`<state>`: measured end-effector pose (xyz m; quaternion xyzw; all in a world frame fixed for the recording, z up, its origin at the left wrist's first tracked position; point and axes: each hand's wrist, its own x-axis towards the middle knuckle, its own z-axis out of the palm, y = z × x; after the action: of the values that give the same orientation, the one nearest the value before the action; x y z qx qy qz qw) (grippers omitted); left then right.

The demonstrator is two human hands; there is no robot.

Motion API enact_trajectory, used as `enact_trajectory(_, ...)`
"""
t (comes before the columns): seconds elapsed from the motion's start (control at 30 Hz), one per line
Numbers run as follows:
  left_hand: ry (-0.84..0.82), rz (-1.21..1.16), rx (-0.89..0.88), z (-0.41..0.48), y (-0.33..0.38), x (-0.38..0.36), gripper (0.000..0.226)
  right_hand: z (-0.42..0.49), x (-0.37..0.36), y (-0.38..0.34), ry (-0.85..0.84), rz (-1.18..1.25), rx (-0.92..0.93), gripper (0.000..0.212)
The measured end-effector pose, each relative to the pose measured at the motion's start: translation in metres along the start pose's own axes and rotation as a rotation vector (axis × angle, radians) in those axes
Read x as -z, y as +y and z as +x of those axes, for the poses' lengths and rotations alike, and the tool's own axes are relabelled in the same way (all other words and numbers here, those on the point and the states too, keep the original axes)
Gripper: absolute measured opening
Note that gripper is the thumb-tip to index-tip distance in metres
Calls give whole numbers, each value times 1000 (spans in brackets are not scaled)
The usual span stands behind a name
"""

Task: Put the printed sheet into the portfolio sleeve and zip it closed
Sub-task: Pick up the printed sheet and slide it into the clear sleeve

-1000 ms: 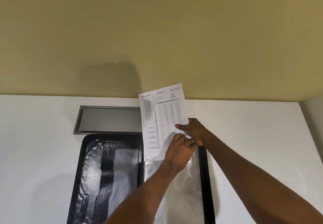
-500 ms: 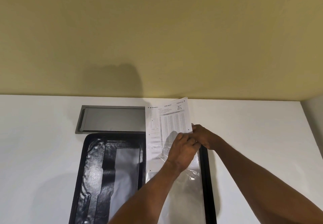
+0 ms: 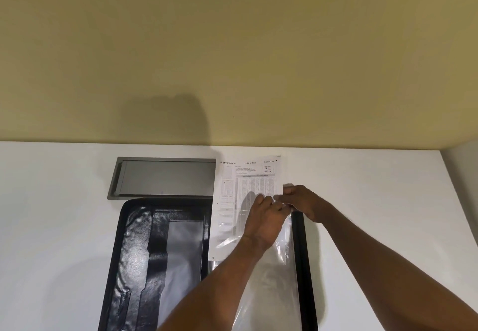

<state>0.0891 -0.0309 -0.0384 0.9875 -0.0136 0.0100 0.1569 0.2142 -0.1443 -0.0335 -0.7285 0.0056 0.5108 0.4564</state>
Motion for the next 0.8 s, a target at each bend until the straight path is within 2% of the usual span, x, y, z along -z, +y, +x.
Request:
enact_trajectory(0.1, -13, -31, 2, 2, -1, -2, 39, -1, 2, 3, -25, -118, -41, 48)
enact_trajectory(0.13, -20, -26, 4, 2, -1, -3, 39, 2, 3, 3, -22, -143, -31, 49)
enact_trajectory(0.17, -26, -12, 8, 2, -1, -5, 38, 3, 3, -3, -13, -148, -21, 40)
enact_trajectory(0.23, -36, 20, 11, 3, 0, -7, 35, 7, 1, -12, 34, -82, -2, 8)
enact_trajectory(0.27, -45, 29, 12, 3, 1, -7, 34, 12, 2, -15, 78, -24, -4, 27)
enact_trajectory(0.3, -57, 34, 13, 4, 2, -7, 34, 14, 1, -20, 114, 39, -17, 32)
enact_trajectory(0.43, -105, 55, 25, 5, 3, -5, 39, 21, 1, -32, 169, 115, 2, 19)
enact_trajectory(0.53, -77, 41, 26, 8, 1, -5, 35, 20, 6, -32, 86, 79, 33, 27)
enact_trajectory(0.67, -21, 17, 12, 10, 0, -11, 30, 14, 17, -22, -12, -154, 62, 35)
enact_trajectory(0.8, -47, 19, 2, 10, 2, -15, 31, 10, 18, -19, -122, -433, 76, 28)
